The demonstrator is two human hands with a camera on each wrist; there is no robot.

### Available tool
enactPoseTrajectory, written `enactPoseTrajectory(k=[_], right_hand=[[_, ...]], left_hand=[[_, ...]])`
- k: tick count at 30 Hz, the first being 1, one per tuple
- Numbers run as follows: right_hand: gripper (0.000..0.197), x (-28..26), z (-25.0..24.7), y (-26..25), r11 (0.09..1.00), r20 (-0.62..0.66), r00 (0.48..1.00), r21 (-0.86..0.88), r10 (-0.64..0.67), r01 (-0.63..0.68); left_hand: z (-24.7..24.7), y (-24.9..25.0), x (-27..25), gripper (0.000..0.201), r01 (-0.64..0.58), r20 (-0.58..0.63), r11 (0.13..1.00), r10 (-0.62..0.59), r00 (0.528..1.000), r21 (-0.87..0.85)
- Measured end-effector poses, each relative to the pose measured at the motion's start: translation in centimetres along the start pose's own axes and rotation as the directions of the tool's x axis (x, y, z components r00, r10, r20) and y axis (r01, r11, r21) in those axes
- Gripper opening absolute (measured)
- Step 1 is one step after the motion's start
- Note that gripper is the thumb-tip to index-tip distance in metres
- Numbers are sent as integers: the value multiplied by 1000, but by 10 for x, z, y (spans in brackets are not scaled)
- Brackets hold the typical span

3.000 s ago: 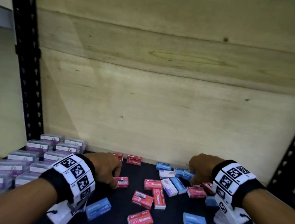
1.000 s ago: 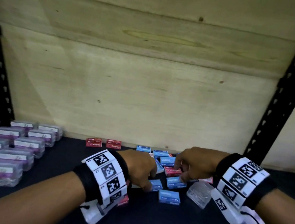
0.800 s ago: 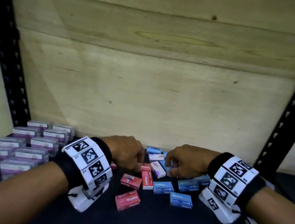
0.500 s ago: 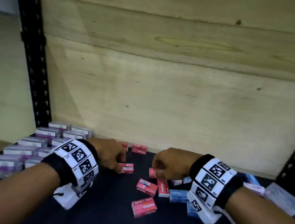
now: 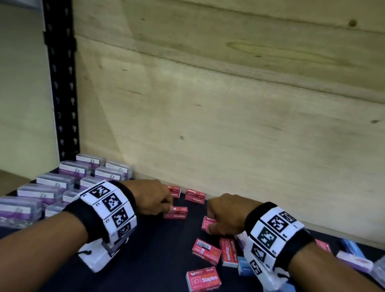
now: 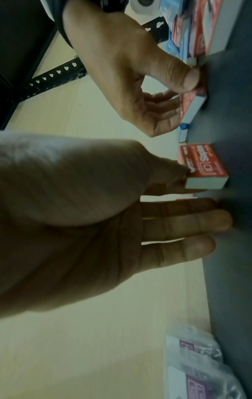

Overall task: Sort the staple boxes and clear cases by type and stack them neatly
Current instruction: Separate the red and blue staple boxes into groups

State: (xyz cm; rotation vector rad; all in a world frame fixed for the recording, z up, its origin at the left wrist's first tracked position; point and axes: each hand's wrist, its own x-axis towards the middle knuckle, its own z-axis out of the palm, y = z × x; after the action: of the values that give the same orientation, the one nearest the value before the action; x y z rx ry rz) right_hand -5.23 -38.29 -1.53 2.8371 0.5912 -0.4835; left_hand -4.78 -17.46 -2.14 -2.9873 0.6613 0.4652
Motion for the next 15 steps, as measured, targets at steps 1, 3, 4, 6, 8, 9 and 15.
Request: enactPoseTrajectory(k=[1, 3, 4, 6, 8, 9, 15], right_hand=[[37, 2, -1, -1, 1000, -5, 1000, 11, 5, -5], [37, 6, -3, -4, 1000, 2, 1000, 23, 4, -4], [36, 8, -4, -4, 1000, 6, 1000, 30, 2, -3], [32, 12, -5, -6, 1000, 5, 1000, 27, 2, -2], [24, 16, -6, -6, 1000, -13, 1000, -3, 2, -2], [19, 17, -7, -6, 1000, -17, 1000, -18, 5, -5], [8, 15, -11, -2, 999, 17, 999, -31, 36, -35]], left_hand=[[1, -1, 1, 35, 6, -5, 1000, -6, 1000, 0], [3, -4, 2, 36, 11, -18, 1000, -11, 1000, -10], [4, -5, 3, 36, 11, -28, 1000, -11, 1000, -19], [6, -8, 3, 36, 4, -44, 999, -7, 999, -49], [7, -9, 2, 38, 0, -43, 996, -4, 999, -94], [7, -9, 2, 40, 2, -39, 994, -6, 999, -110], [6, -2, 4, 29, 60, -58, 998, -61, 996, -16]])
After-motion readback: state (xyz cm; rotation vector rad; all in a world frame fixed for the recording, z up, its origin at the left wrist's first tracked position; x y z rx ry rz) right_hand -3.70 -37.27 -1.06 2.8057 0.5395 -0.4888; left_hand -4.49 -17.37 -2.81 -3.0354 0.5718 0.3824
